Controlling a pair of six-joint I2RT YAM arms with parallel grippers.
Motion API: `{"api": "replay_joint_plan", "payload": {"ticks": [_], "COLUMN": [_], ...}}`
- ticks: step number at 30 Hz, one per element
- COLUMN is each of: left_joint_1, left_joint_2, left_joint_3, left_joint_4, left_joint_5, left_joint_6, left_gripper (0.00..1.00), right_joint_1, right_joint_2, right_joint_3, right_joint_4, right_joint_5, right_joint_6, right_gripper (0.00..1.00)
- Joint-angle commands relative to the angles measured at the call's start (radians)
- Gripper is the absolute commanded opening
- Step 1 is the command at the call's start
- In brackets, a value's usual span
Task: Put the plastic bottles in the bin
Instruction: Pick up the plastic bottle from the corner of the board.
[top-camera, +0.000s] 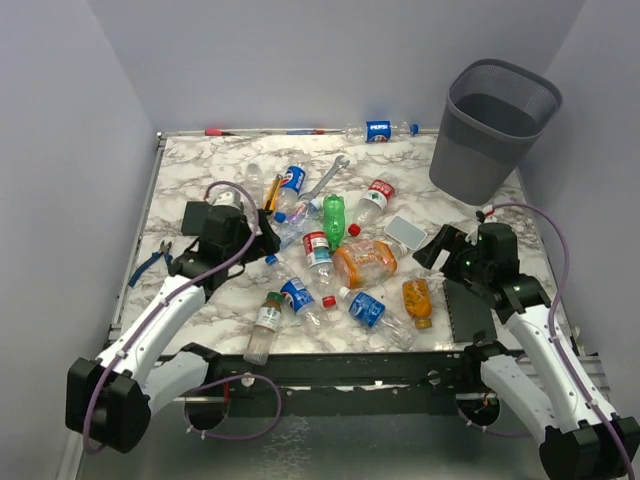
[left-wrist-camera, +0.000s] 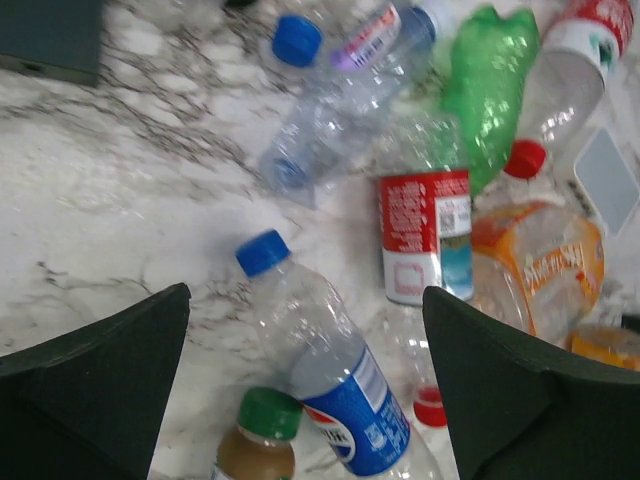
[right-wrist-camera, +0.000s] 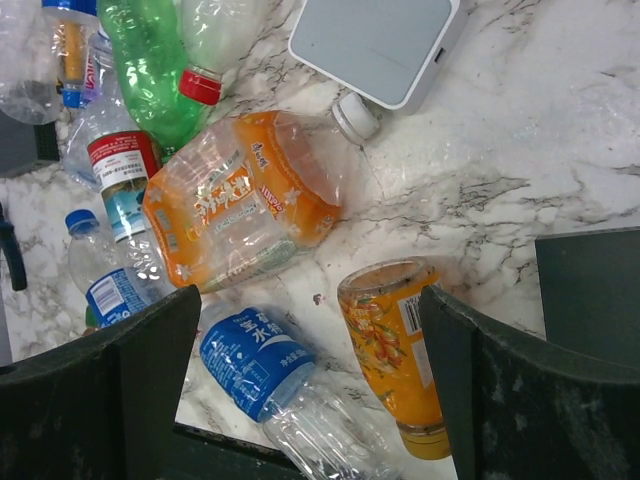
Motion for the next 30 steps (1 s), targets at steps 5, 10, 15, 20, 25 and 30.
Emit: {"api": "replay_joint_plan", "payload": {"ticks": [5,10,15,20,25,30], "left_joint_1": [-0.390,-0.505,-0.533,-0.529,-0.501,-0.463], "left_joint_2": [0.032,0.049,0.079,0.152,0.245,0.335], "left_joint_3": [0.130,0.113,0.051,0.059,0.101,0.101], "left_joint_4": [-0.369,-0.426,-0.335,-0.284,-0.236,-0.192], "left_joint_5": [-0.352,-0.364,-0.340,-0.412,-0.397,-0.342], "left_joint_6": [-0.111,-0.224,-0.348,-0.431,-0.443,-0.446], "left_gripper": [0.99,0.99,0.99,0.99,0.98,0.91], "right_joint_1": [0.005,0.006,0.011,0.014,0.014,0.015], "right_joint_2": [0.001,0.029,0.034,0.011,-0.018,-0.030], "right_joint_3": [-0.083,-0.096,-0.120,-0.116,-0.107,-0.113], "right_joint_4": [0.016,0.062,0.098,0.100,0.081,0.084], "right_joint_5": [-0.008,-0.068,-0.110,-0.125,-0.118,-0.140], "right_joint_6": [0.053,0.030,0.033,0.040,0.031,0.043], "right_gripper": [0.93,0.93,0.93,0.94,0.94,0.94]}}
